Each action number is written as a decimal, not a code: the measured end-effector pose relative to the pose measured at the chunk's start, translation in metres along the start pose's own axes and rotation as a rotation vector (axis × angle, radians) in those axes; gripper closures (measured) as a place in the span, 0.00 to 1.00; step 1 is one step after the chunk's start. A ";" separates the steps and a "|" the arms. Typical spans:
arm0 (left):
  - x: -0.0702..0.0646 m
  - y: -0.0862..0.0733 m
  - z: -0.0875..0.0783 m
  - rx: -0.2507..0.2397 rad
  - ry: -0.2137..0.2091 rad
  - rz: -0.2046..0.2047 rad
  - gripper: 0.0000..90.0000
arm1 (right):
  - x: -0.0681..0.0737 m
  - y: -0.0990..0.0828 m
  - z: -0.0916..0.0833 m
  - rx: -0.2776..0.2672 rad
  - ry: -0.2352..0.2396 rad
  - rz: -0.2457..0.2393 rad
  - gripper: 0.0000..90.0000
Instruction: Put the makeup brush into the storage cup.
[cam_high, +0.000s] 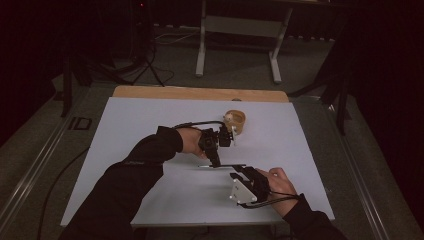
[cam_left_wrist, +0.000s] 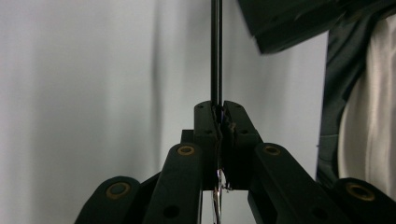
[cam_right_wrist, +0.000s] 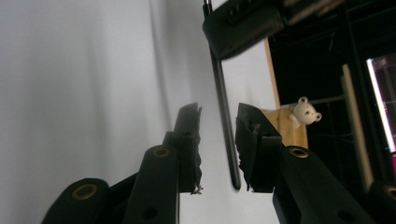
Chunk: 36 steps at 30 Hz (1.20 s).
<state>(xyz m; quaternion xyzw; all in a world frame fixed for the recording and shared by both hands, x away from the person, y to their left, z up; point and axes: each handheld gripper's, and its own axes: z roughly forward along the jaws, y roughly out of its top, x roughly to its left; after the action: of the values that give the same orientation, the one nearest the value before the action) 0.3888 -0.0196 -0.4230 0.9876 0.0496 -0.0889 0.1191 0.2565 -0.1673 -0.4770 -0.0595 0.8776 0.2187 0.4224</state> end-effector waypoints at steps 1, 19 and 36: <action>0.000 0.001 0.000 -0.001 -0.002 0.001 0.95 | 0.000 0.002 0.001 0.002 -0.002 -0.009 0.77; -0.003 0.008 0.000 -0.007 -0.013 -0.018 0.95 | 0.001 0.017 0.021 0.099 -0.020 -0.058 0.85; -0.001 0.008 0.002 -0.030 -0.020 -0.019 0.93 | -0.001 0.022 0.025 0.126 0.027 -0.033 0.95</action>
<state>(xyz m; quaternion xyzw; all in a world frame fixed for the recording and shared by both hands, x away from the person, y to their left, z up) 0.3886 -0.0276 -0.4231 0.9843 0.0589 -0.0992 0.1336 0.2688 -0.1369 -0.4823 -0.0501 0.8940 0.1555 0.4172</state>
